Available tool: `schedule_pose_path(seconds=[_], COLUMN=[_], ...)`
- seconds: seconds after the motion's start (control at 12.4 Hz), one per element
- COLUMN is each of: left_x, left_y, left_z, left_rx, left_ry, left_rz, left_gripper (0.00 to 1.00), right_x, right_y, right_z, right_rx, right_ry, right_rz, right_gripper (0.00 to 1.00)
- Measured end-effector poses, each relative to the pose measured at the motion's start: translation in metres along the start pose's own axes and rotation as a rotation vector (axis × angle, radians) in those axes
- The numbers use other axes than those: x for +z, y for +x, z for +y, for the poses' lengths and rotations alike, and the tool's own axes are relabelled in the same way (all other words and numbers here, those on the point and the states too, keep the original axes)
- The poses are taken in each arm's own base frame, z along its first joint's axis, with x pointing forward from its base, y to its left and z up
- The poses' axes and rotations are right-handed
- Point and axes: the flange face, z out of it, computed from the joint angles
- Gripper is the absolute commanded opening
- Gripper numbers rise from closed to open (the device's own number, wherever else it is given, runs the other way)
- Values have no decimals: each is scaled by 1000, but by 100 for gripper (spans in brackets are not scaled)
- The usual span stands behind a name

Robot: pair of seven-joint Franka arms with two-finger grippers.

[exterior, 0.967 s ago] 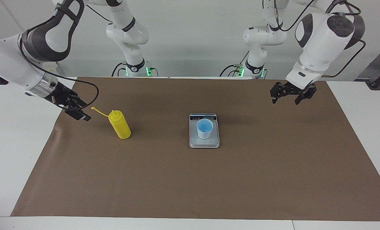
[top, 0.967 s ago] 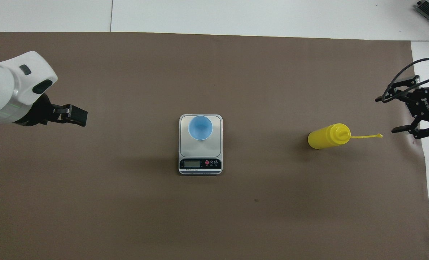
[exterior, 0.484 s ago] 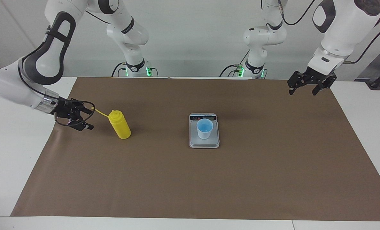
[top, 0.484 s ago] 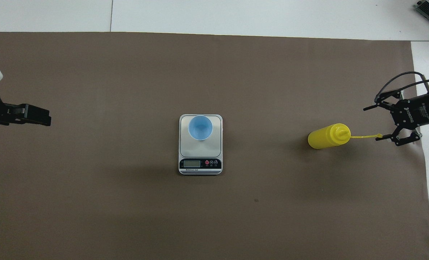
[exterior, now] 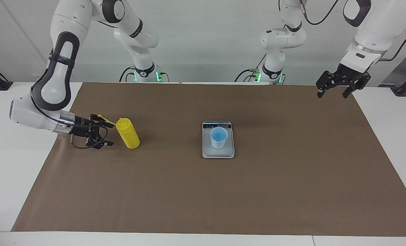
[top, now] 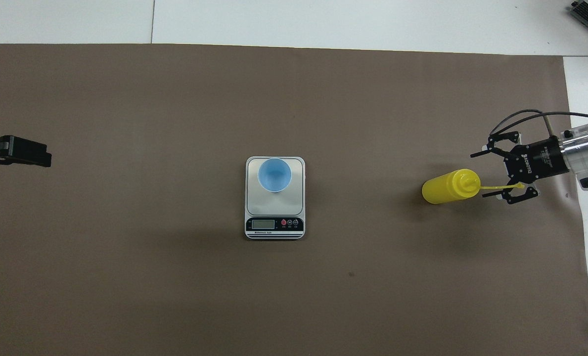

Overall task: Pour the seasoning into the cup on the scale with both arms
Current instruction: 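Reach the right gripper to the yellow bottle and grasp it, then lift the yellow bottle with the right gripper over the cup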

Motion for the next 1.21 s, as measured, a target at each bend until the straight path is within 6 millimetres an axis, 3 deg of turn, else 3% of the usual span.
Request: schedule_pose_path(seconds=[0.4, 0.64, 0.73, 0.81, 0.89, 1.21], left_x=[5, 7, 8, 10, 13, 17], left_y=[-1, -2, -3, -4, -5, -5], left_z=[12, 18, 19, 20, 21, 18], left_rx=[14, 23, 26, 28, 29, 23], left_ry=[-7, -10, -10, -10, -10, -10], left_rz=[-23, -42, -48, -56, -65, -73], left_gripper=[100, 100, 100, 100, 100, 100], right_x=[52, 59, 60, 60, 61, 53], right_y=[-5, -13, -14, -14, -15, -30], right_z=[2, 5, 7, 10, 11, 10], right_rx=[92, 89, 82, 69, 53, -5], right_ry=[57, 53, 52, 51, 50, 64], right_rz=[-96, -105, -105, -106, -107, -94], right_gripper=[100, 100, 76, 41, 0, 0])
